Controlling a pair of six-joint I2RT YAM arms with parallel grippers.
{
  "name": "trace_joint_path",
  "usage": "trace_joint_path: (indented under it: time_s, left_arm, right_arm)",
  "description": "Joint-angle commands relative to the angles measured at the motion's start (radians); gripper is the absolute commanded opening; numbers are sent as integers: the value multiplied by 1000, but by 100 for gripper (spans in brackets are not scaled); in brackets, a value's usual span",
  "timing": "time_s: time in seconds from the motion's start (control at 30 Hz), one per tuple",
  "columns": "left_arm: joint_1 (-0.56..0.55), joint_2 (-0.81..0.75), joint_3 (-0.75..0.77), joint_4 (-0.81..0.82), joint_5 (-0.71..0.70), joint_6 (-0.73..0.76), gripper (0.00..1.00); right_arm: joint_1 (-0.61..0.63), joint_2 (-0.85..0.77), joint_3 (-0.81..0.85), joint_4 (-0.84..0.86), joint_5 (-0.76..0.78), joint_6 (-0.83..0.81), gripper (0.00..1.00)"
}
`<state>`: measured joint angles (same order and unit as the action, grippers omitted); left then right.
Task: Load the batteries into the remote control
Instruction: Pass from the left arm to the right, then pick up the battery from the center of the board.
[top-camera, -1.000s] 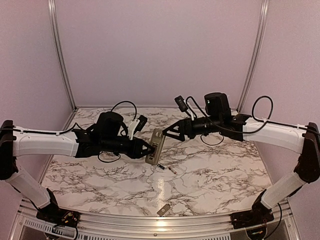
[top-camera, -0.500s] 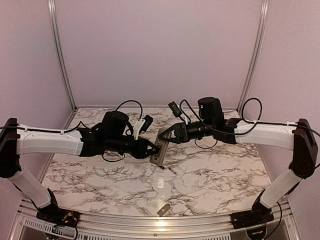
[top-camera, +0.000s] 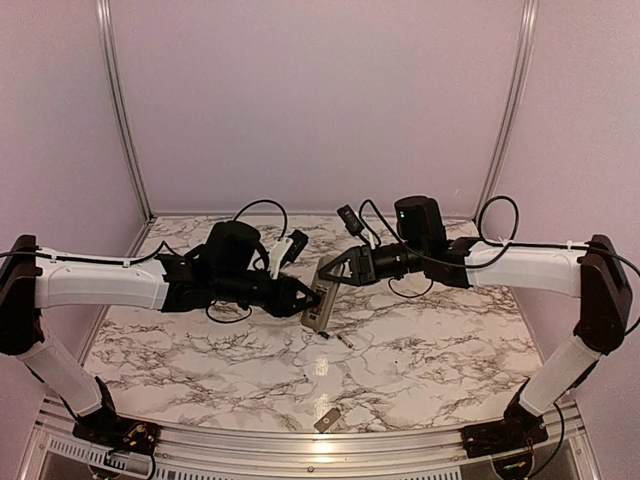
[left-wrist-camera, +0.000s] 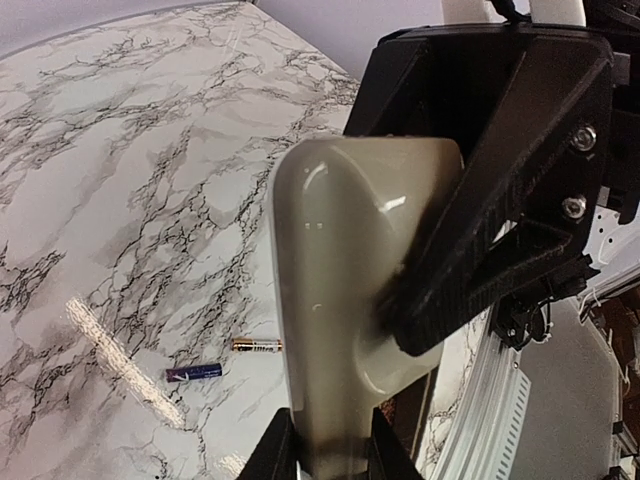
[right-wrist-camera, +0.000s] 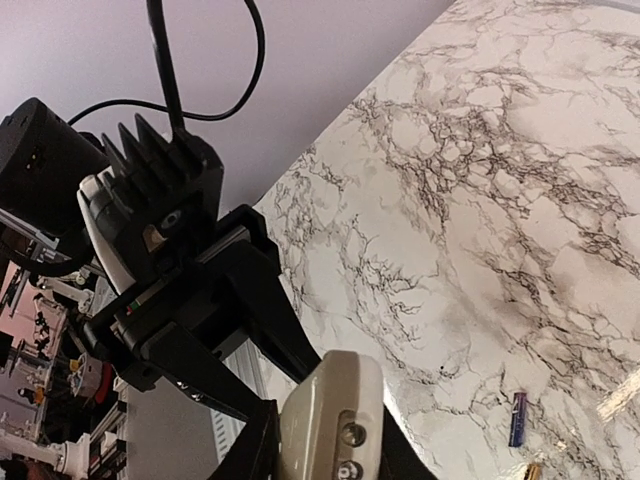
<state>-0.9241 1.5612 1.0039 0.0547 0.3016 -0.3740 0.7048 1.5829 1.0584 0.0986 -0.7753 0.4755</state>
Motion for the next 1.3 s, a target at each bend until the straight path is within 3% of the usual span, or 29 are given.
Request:
trace_joint_path:
  time_s: [0.0,0.07,0.13,0.17,0.43,0.8,1.17,1.27]
  left_arm:
    - [-4,13,38,-10,-20,10,0]
    - [-4,10,36,-10,-22,5,1]
    - [-3,7,35,-8,-18,3,11]
    - [-2,7,35,-6,-17,-1,19]
    - [71,-84,-18,37,36,-40,96]
    - [106,-244,-156,91,-130,-43,99]
    - [110,-142,-86,-76,-101,64,99]
    - [110,-83,-27,-156,-131,99,92]
  right_arm:
    - [-11,11,-6,32,-46,8,21]
    - [-17,7,-10,32,-50,7,13]
    - [-27,1,-16,32,-57,6,5]
    - [-31,-2,-20,34,-59,7,0]
    - [-57,-52,-49,32,-65,-30,0]
    - [-56,-167,-65,-32,-13,-221,0]
    - [-56,-213,-60,-179,107,-362,0]
    - [-58,-218,-71,-198,144,-369,0]
